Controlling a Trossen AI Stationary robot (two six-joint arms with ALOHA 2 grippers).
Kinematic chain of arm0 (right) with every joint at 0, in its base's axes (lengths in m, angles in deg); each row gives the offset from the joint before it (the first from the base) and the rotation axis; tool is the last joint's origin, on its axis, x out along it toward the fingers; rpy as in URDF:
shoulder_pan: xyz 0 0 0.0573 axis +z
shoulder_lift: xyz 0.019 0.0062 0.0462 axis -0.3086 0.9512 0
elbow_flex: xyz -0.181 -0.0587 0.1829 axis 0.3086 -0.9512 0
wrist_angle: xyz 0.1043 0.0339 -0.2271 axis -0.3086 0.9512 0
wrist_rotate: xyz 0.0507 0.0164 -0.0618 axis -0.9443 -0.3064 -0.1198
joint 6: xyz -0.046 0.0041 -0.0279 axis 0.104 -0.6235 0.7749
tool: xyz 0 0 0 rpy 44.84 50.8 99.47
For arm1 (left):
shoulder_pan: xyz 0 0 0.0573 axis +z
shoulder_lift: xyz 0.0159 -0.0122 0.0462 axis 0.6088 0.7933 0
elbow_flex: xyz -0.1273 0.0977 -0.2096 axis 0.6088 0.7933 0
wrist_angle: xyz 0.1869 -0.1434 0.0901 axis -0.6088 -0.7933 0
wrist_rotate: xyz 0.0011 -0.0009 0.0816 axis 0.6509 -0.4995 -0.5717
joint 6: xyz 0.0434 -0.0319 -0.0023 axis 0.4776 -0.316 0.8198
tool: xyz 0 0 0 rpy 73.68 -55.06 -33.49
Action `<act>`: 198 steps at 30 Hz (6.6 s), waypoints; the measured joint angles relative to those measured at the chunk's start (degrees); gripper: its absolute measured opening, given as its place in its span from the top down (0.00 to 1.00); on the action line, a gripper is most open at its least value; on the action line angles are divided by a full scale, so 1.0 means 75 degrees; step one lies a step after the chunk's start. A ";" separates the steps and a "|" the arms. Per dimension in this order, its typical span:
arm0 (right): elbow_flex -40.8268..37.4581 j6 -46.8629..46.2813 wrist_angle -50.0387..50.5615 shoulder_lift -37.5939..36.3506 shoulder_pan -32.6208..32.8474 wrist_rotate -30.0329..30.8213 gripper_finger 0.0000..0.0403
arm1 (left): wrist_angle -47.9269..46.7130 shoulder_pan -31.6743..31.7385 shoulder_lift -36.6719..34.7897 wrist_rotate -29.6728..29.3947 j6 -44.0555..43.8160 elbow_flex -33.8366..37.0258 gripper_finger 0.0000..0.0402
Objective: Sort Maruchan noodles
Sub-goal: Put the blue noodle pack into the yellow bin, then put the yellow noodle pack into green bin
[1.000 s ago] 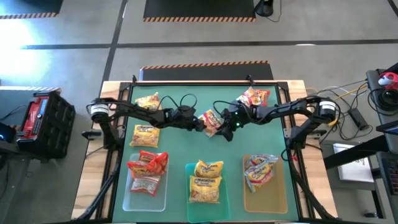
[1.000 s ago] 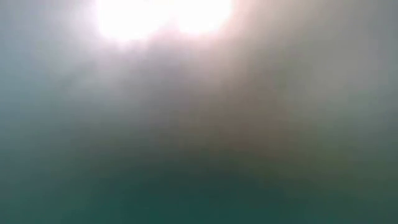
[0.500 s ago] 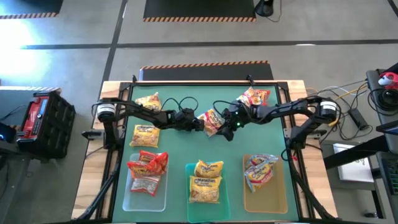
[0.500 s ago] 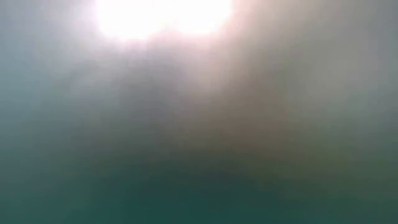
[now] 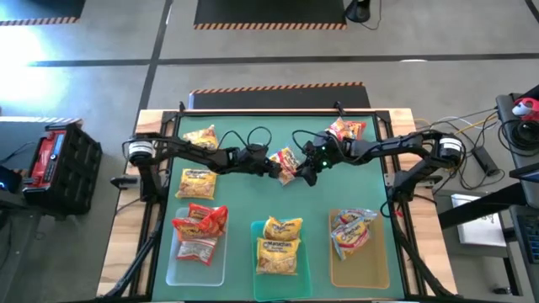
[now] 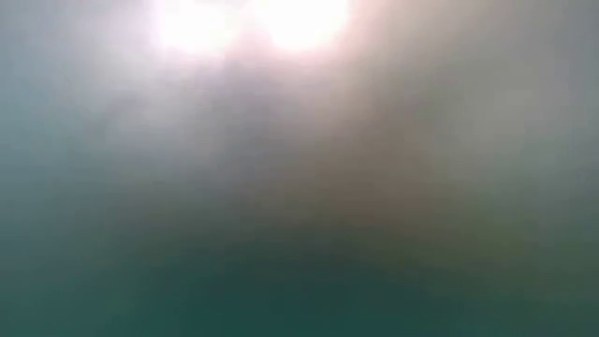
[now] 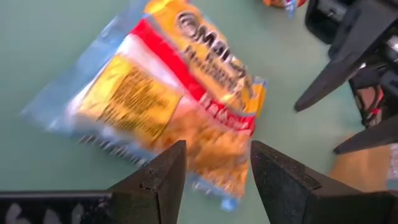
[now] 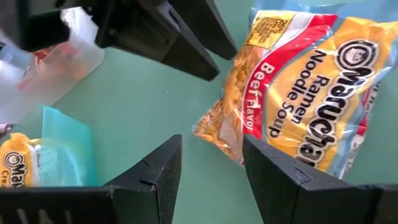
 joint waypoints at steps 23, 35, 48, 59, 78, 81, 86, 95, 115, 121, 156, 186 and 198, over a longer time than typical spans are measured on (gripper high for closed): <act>0.0234 -0.0282 0.0557 -0.0003 -0.0563 0.0263 0.60 | -0.1339 -0.0037 0.0438 -0.0028 0.0210 -0.0624 0.60; 0.1370 0.0050 0.0933 0.0128 -0.1118 0.0469 0.49 | -0.1796 0.0000 0.0470 -0.0435 0.0207 -0.0598 0.60; 0.2664 0.0130 0.1305 0.1675 -0.1116 -0.0005 0.28 | -0.1790 0.0065 0.0470 -0.0469 0.0204 -0.0595 0.60; 0.3810 0.0388 0.2551 0.2895 -0.1079 -0.0939 0.28 | -0.1816 0.0065 0.0467 -0.0475 0.0215 -0.0595 0.60; 0.3963 0.0708 0.2805 0.3054 -0.0994 -0.0954 0.58 | -0.1782 0.0068 0.0465 -0.0475 0.0251 -0.0597 0.60; 0.3960 0.0730 0.2799 0.3054 -0.0994 -0.0953 0.63 | -0.1757 0.0068 0.0463 -0.0494 0.0205 -0.0595 0.60; 0.3960 0.0727 0.2793 0.3054 -0.0997 -0.0951 0.70 | -0.1660 0.0068 0.0462 -0.0541 0.0176 -0.0589 0.60; 0.3958 0.0767 0.2945 0.3048 -0.1003 -0.0976 0.70 | -0.1678 0.0068 0.0095 -0.0715 0.0177 -0.0569 0.60; 0.3908 0.2530 0.5367 0.1814 -0.1190 -0.1004 0.70 | -0.4835 -0.0612 -0.1768 -0.2793 -0.1292 -0.0586 0.60; 0.3889 0.2783 0.6340 0.0832 -0.0959 -0.1063 0.70 | -0.4882 -0.0979 -0.1814 -0.3241 -0.1750 -0.0592 0.60; 0.2061 -0.3535 0.7906 -0.2629 0.7562 0.1580 0.70 | -0.4797 -0.3548 -0.1806 -0.4067 -0.2340 -0.0601 0.60; 0.2146 -0.3942 0.9261 -0.2850 0.7496 0.1985 0.45 | -0.4783 -0.3420 -0.1809 -0.4271 -0.2597 -0.0601 0.60; 0.3153 -0.2705 0.9755 -0.2950 0.6416 0.5673 0.45 | -0.7216 -0.2815 -0.2483 -0.3920 -0.2286 -0.0604 0.60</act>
